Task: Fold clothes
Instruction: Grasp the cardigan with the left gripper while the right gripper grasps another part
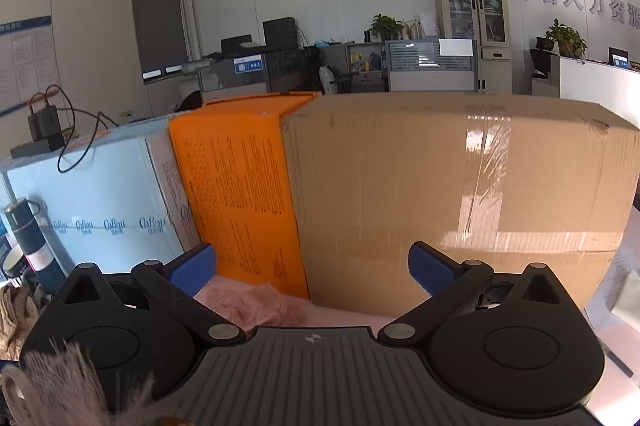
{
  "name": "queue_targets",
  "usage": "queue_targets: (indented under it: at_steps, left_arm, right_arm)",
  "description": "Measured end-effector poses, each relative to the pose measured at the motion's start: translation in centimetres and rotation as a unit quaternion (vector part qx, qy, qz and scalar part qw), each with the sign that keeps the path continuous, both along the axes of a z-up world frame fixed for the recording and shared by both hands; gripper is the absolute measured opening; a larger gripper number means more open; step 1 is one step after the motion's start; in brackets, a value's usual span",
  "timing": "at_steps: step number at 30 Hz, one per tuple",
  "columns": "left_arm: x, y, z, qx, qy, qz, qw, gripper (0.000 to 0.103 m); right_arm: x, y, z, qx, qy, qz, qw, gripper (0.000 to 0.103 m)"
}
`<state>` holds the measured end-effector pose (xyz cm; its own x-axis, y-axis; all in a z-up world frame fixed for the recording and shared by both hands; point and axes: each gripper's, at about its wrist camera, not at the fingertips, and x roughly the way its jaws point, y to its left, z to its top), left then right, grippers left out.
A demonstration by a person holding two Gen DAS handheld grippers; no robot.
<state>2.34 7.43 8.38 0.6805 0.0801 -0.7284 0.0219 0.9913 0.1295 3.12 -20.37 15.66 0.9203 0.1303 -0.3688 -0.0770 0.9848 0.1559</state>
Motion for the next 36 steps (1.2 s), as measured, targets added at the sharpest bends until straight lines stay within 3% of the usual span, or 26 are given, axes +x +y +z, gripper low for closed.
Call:
queue_targets:
  at_steps: [4,8,12,13,17,21,22,23,26,28,33,36]
  left_arm:
    - [0.8,-0.9,-0.5,-0.006,-0.055,-0.061,0.9966,0.093]
    - [2.8,-4.3,-2.2,0.071,-0.079,-0.117,0.9874,0.093]
    - [4.8,-7.9,-3.5,0.122,-0.116,-0.176,0.97,0.093]
    - [5.4,-8.8,-3.8,0.134,-0.123,-0.186,0.9656,0.093]
    - [7.8,-11.1,-4.9,0.132,-0.128,-0.203,0.9618,0.093]
    - [9.5,-12.9,-6.1,0.169,-0.133,-0.21,0.9539,0.092]
    - [9.6,-13.0,-6.3,0.167,-0.136,-0.214,0.9528,0.078]
    - [9.6,-12.7,-6.3,0.148,-0.138,-0.221,0.9541,0.055]
    - [9.4,-11.6,-5.9,0.09,-0.144,-0.226,0.9591,0.017]
    - [8.9,-11.1,-5.2,0.06,-0.155,-0.216,0.9621,0.014]
    - [5.1,-8.4,-2.3,0.006,-0.211,-0.203,0.9561,0.011]
    - [4.4,-7.6,-2.4,0.019,-0.194,-0.211,0.9578,0.011]
  right_arm:
    - [0.0,-0.9,0.2,-0.005,-0.009,0.017,1.0,0.103]
    - [-1.3,0.4,-4.7,-0.005,0.03,0.039,0.999,0.103]
    - [-2.5,2.5,-9.8,-0.001,0.052,0.062,0.997,0.103]
    - [-2.7,3.0,-10.7,-0.007,0.053,0.064,0.997,0.103]
    - [-3.8,4.5,-13.2,-0.037,0.051,0.064,0.996,0.103]
    - [-4.7,4.3,-15.0,-0.038,0.063,0.074,0.995,0.103]
    - [-4.7,4.2,-15.3,-0.039,0.065,0.075,0.994,0.103]
    - [-4.7,4.0,-15.6,-0.042,0.07,0.073,0.994,0.103]
    - [-4.3,3.1,-16.3,-0.035,0.084,0.056,0.994,0.103]
    - [-4.1,2.2,-16.6,-0.023,0.087,0.042,0.995,0.103]
    - [-3.5,0.0,-16.4,0.023,0.077,0.01,0.997,0.103]
    - [-2.3,-0.9,-16.0,0.045,0.067,0.002,0.997,0.103]
